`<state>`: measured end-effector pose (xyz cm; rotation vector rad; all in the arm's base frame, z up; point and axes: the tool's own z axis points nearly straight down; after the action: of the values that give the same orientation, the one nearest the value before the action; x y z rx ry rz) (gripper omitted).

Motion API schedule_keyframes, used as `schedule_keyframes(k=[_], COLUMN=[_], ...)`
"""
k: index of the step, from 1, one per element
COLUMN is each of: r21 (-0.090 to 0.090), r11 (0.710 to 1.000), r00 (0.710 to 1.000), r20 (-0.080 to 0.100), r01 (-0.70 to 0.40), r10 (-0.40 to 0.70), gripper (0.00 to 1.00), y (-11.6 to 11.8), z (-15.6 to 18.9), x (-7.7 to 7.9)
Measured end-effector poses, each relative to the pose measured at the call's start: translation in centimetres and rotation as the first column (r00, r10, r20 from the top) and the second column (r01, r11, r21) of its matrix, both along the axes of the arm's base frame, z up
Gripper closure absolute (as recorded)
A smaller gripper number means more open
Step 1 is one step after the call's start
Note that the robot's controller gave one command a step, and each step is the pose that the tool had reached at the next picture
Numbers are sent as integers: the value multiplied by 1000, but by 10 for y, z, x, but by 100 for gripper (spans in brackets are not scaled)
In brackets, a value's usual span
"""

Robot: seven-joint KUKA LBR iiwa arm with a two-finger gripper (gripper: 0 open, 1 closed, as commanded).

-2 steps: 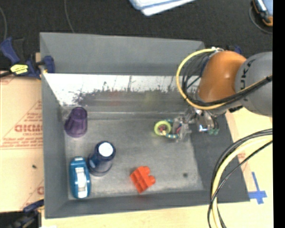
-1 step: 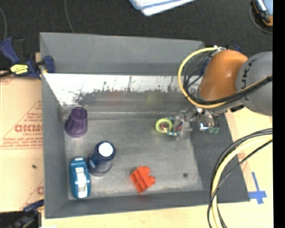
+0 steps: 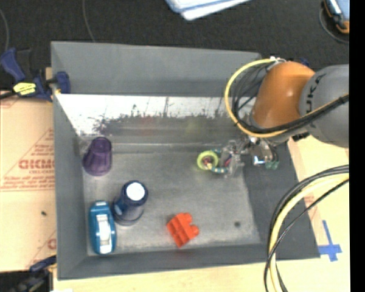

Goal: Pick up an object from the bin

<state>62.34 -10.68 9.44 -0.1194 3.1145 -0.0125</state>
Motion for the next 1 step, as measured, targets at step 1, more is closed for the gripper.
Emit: schedule_keyframes(k=[1], r21=[0], r11=[1000], r00=[1000], r20=[12], r01=[17], r10=[-17], gripper=[100], y=[-12], z=[1], x=[3])
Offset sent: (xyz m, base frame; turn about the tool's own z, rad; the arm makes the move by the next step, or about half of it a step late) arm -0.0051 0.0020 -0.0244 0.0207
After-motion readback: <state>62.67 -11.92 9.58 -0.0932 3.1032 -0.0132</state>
